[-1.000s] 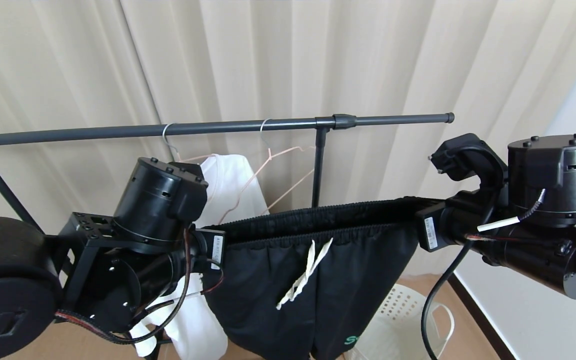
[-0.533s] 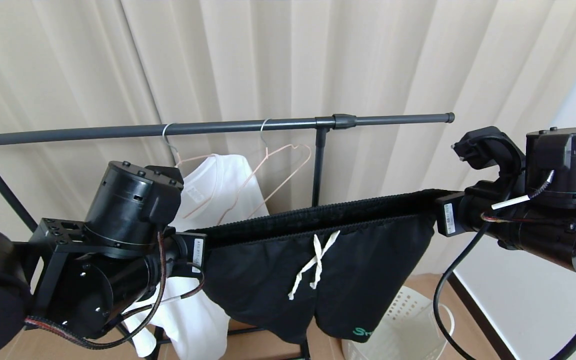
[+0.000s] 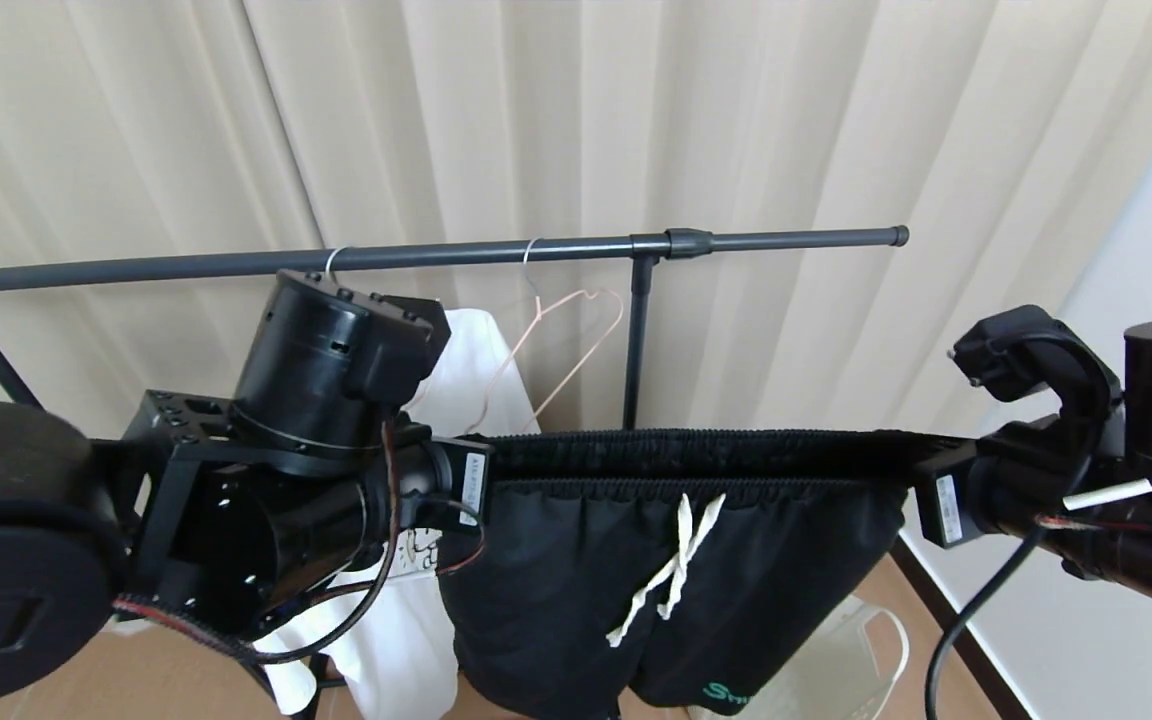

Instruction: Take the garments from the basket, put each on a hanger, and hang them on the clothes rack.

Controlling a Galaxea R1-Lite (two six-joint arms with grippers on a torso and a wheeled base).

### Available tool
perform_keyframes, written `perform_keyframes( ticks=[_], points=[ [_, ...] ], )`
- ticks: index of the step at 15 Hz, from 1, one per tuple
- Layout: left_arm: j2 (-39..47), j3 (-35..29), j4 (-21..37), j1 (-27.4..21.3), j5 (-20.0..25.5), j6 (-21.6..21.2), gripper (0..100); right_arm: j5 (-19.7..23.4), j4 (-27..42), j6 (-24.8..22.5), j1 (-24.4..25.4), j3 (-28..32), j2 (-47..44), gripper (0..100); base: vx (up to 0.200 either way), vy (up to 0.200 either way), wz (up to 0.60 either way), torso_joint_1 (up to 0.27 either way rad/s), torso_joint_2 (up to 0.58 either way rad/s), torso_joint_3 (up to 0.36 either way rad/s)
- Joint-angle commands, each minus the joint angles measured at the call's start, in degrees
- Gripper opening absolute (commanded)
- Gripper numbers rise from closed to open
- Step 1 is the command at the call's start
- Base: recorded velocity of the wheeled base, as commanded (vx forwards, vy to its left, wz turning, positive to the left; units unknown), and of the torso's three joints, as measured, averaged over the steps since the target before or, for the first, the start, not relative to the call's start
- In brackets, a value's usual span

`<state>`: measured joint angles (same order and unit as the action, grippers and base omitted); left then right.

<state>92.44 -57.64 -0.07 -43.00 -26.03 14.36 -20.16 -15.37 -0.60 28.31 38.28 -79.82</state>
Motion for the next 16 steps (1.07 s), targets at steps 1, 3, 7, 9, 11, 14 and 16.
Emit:
perform_keyframes(
  ticks=[1,3,7,9,11,14,16],
  points=[
    [7.6,-7.3,-0.1,-0.4,0.4,0.0,0,0.1,3.5,0.1,3.7,-5.1,8.5,0,0.0,0.0,0.0,0.0,0.0,0.0],
    [11.1,-12.6,-0.1,-1.5,2.7,0.1,0,0.2,8.1,0.7,7.0,-6.4,13.2,0,0.0,0.0,0.0,0.0,0.0,0.0],
    [18.1,-23.2,-0.1,-0.5,4.0,0.0,0,0.2,15.5,6.9,17.4,-6.3,17.2,0,0.0,0.0,0.0,0.0,0.0,0.0],
    [21.9,-28.9,-0.1,0.8,4.0,0.1,0,0.2,15.6,10.8,21.6,-6.1,16.4,0,0.0,0.0,0.0,0.0,0.0,0.0],
    [24.5,-33.9,-0.2,1.8,4.0,0.2,0,0.2,14.8,15.3,25.7,-5.5,14.2,0,0.0,0.0,0.0,0.0,0.0,0.0],
    [26.8,-39.5,-0.2,2.5,4.5,0.3,0,0.3,14.8,23.6,31.3,-2.2,9.4,0,0.0,0.0,0.0,0.0,0.0,0.0],
    [27.0,-40.6,-0.3,2.5,6.1,0.3,0,0.4,14.8,26.1,33.6,-0.6,7.1,0,0.0,0.0,0.0,0.0,0.0,0.0]
  ],
)
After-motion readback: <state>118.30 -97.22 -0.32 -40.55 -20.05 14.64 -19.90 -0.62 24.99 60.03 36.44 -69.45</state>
